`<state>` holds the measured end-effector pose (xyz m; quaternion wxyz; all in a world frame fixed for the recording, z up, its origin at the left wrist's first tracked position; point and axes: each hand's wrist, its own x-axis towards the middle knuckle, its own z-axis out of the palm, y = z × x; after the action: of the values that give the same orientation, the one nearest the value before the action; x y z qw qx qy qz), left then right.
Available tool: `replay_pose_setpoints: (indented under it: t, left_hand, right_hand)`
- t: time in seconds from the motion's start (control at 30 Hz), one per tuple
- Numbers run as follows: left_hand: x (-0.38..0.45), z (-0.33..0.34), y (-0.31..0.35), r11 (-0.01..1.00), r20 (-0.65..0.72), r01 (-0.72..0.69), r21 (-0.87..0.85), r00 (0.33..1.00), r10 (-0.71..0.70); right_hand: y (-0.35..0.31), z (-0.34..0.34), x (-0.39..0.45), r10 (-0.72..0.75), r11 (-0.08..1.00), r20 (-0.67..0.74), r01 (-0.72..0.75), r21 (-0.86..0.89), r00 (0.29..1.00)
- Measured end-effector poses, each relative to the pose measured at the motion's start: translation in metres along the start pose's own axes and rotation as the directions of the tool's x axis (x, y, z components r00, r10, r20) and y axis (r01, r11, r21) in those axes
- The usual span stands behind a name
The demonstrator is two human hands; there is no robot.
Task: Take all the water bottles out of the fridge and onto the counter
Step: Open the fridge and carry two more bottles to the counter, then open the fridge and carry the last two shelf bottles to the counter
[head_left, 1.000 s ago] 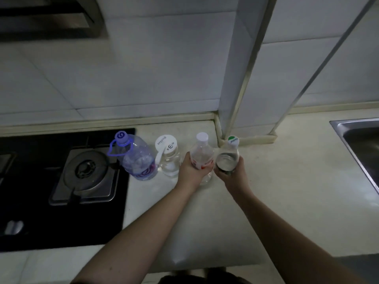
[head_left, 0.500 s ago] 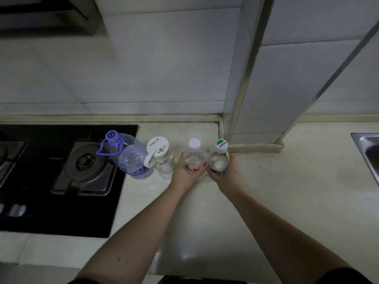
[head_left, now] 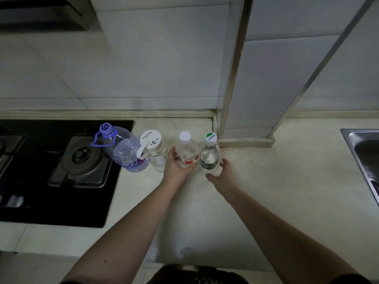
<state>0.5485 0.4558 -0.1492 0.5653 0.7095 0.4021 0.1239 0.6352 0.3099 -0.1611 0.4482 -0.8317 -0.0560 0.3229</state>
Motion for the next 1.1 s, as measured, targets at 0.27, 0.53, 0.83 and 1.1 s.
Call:
replay_pose_setpoints:
  t: [0.27, 0.53, 0.83, 1.1]
  left_hand:
    - [-0.081, -0.006, -0.028, 0.980, -0.025, 0.152, 0.125, 0.988, -0.150]
    - [-0.132, -0.047, -0.042, 0.625, 0.081, -0.157, 0.765, 0.986, 0.148]
    - [-0.187, -0.126, -0.078, 0.621, -0.123, 0.066, 0.781, 0.991, 0.051]
    - [-0.281, -0.210, -0.109, 0.614, -0.319, 0.196, 0.765, 0.943, 0.097]
  right_hand:
    - [0.019, 0.004, -0.055, -0.136, 0.963, 0.048, 0.144, -0.230, 0.990]
    - [0.027, 0.045, -0.093, -0.439, 0.668, 0.272, 0.513, -0.539, 0.857]
    - [0.003, 0.103, -0.140, -0.608, 0.338, 0.459, 0.734, -0.589, 0.649]
    - [-0.011, 0.179, -0.220, -0.635, 0.089, 0.627, 0.849, -0.521, 0.451]
